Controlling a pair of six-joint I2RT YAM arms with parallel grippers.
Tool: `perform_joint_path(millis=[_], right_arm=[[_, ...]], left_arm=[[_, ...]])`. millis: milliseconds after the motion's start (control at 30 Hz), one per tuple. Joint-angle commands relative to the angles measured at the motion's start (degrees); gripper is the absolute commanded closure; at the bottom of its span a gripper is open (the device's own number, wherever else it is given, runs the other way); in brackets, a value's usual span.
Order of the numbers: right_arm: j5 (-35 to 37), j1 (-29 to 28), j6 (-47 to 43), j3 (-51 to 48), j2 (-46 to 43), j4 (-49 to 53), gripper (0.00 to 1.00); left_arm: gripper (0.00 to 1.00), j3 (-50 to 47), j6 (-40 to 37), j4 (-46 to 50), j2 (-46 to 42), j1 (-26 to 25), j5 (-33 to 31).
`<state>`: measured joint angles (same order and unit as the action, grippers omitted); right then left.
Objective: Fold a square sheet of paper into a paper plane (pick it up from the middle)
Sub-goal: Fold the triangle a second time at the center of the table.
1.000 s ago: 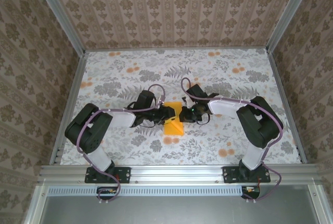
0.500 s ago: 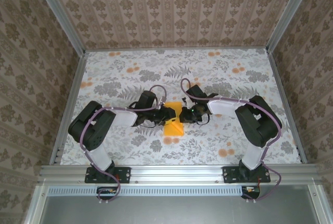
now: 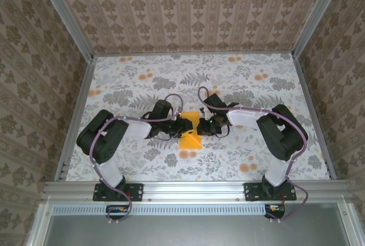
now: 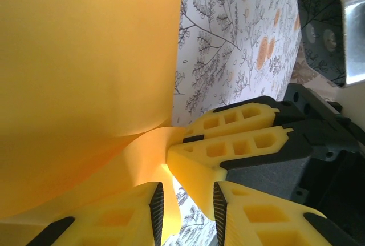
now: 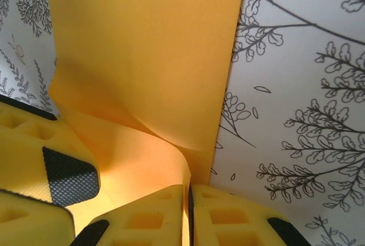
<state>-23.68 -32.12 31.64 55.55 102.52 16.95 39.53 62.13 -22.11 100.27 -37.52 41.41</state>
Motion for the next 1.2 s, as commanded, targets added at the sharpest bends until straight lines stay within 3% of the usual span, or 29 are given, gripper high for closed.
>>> perform_joint_path(millis=[0, 1167], right_arm=[[1.37, -0.18, -0.01, 0.88, 1.09, 1.84, 0.87], [1.45, -0.23, -0.35, 0.63, 1.84, 2.52, 0.87]], left_arm=[[0.69, 0.79, -1.40, 0.47, 1.20, -0.45, 0.87], [0.71, -1.30, -0.58, 4.47, 2.59, -0.38, -2.64]])
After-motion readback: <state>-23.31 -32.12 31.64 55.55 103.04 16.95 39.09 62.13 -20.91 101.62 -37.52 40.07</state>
